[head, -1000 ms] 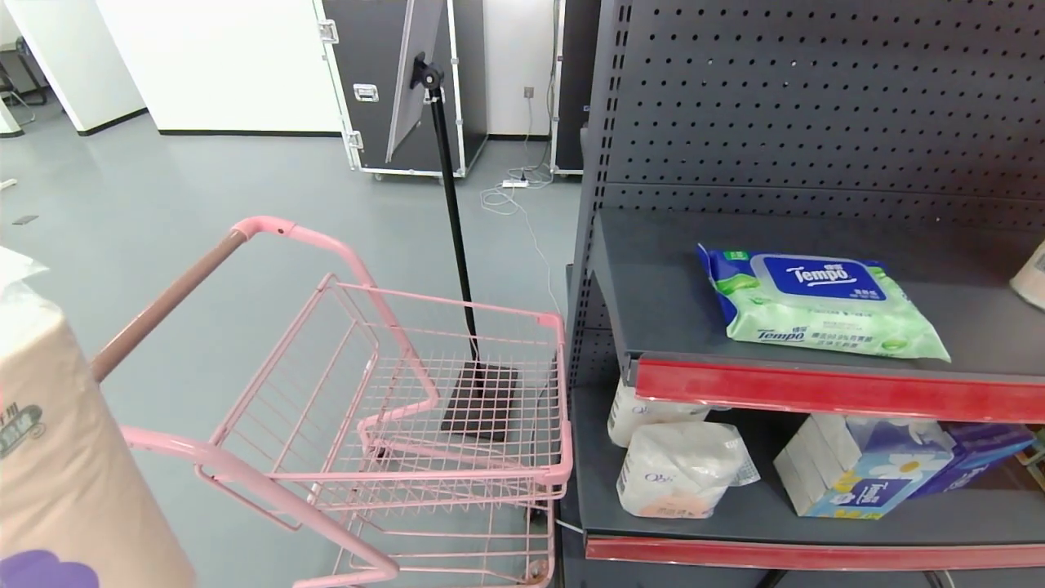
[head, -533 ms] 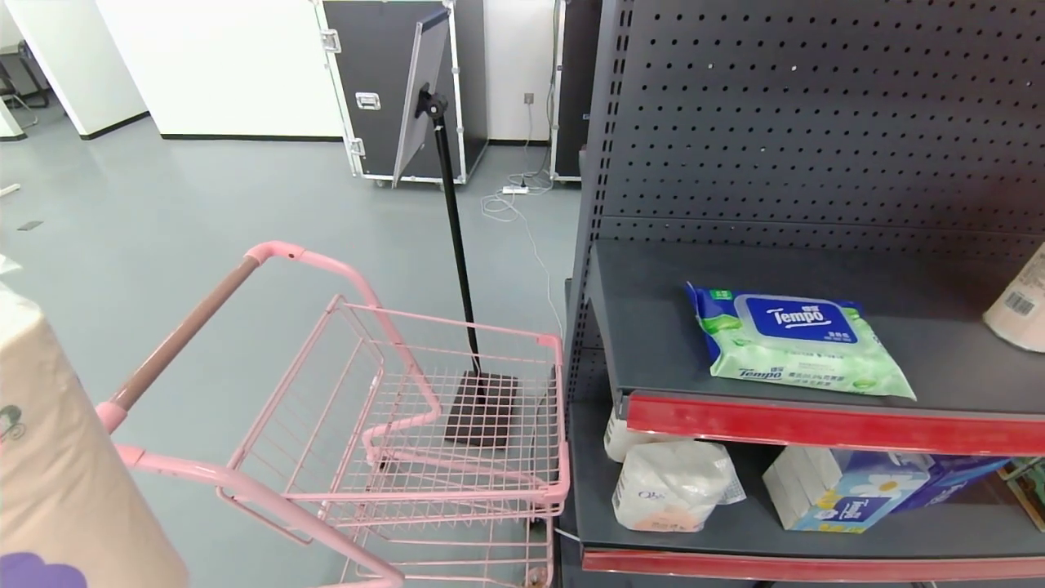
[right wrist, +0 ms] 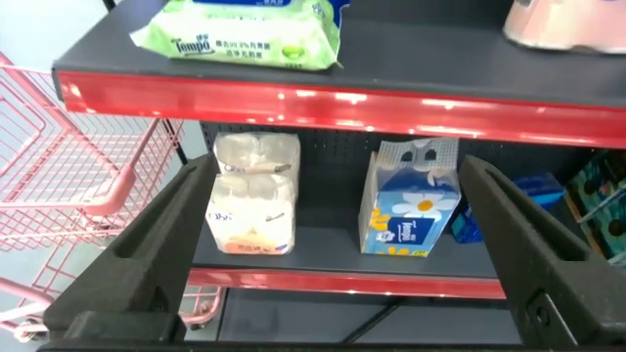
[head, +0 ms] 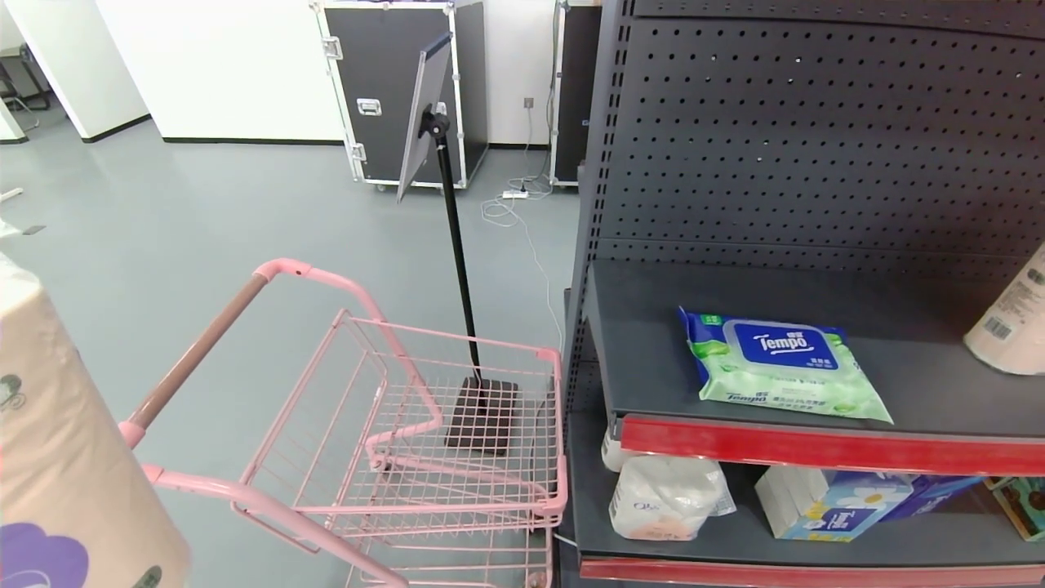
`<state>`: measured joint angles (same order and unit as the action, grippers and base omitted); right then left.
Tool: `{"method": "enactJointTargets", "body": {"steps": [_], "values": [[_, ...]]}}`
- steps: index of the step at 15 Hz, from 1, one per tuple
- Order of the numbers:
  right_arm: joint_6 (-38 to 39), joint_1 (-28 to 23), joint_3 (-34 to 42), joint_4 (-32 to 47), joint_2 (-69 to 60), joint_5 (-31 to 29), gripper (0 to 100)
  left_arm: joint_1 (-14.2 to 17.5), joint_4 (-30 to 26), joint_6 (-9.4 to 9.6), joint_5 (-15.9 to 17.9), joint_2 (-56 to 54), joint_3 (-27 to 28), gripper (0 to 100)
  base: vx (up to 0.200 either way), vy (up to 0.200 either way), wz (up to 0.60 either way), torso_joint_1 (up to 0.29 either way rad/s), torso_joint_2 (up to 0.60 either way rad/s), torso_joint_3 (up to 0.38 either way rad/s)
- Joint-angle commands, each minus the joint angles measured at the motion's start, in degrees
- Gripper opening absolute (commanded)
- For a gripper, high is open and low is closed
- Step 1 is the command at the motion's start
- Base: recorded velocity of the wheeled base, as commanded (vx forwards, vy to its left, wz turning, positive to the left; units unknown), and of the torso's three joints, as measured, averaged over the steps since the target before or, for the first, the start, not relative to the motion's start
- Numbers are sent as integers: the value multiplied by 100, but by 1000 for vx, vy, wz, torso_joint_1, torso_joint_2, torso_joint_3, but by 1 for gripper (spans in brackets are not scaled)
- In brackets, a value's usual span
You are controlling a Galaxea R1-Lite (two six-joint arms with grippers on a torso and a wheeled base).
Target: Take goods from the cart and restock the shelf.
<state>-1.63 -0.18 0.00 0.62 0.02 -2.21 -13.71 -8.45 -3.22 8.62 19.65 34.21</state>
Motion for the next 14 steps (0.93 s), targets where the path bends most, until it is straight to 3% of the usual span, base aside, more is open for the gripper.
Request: {"method": "enactJointTargets", "body": {"steps": [1,6,14], "values": [[-4,1,0,-1,6,1,100,0,-8,5,-18,39,-2,0,0,0,0,163,-364,-198],[-4,1,0,-1,6,1,100,0,-25,5,-27,-111,-72,0,0,0,0,124,-295,-167],[-4,1,0,-1,6,10,100,0,-34,172,-44,-146,-195,0,0,-200,0,6,3,-2]]}}
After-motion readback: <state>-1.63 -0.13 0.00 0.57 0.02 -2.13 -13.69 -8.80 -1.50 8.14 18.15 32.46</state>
